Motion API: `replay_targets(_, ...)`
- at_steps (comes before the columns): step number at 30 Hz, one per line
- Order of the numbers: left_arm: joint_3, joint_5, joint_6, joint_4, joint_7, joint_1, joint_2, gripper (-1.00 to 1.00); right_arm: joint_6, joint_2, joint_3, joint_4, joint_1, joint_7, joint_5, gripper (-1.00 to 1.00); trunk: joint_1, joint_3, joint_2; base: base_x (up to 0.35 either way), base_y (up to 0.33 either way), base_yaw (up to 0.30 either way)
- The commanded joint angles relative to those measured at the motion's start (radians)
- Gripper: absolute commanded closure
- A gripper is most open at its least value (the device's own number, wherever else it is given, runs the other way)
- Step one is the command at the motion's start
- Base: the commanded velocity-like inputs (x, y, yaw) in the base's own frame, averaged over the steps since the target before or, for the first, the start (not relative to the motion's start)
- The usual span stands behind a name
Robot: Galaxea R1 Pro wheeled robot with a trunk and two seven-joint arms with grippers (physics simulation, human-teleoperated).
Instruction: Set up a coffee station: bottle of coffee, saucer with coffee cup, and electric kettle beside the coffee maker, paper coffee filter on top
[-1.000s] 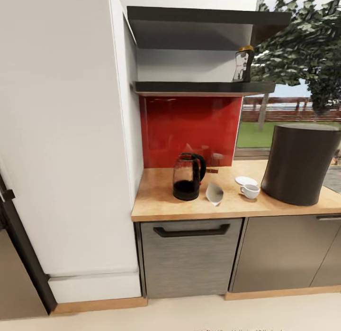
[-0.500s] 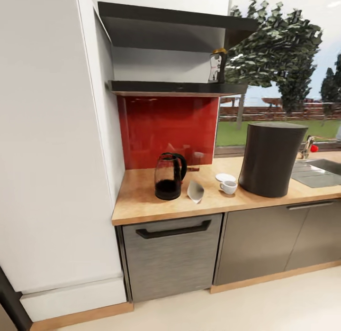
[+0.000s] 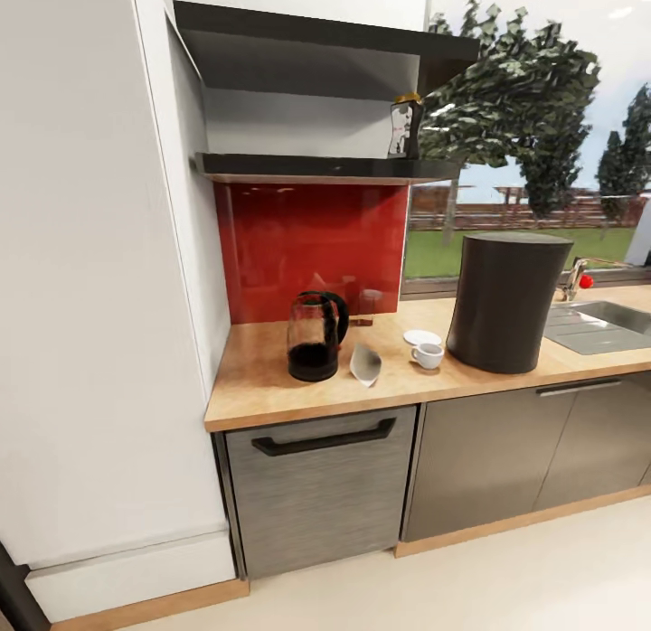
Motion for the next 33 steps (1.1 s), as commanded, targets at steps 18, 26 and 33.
replay_targets(18,-0.302,-0.001,0.442,-0.847,-0.024,-0.040,-0.161,-1.00,-0.111,-0.005,-0.007,0.001,0.000,-0.003,0.000,-1.00,0.000,-0.001,0.000,0.000,0.000,0.000)
replay_targets(26,-0.338,0.000,0.520,-0.879,-0.023,-0.227,-0.161,-1.00,-0.113,-0.005,-0.006,0.002,0.000,-0.005,0.003,-1.00,0.000,-0.001,0.000,0.000,0.000,0.000)
replay_targets(33,-0.344,0.001,0.547,-0.884,-0.020,-0.347,-0.161,-1.00,-0.115,-0.005,-0.006,0.003,0.000,-0.005,0.005,-1.00,0.000,-0.001,0.000,0.000,0.000,0.000)
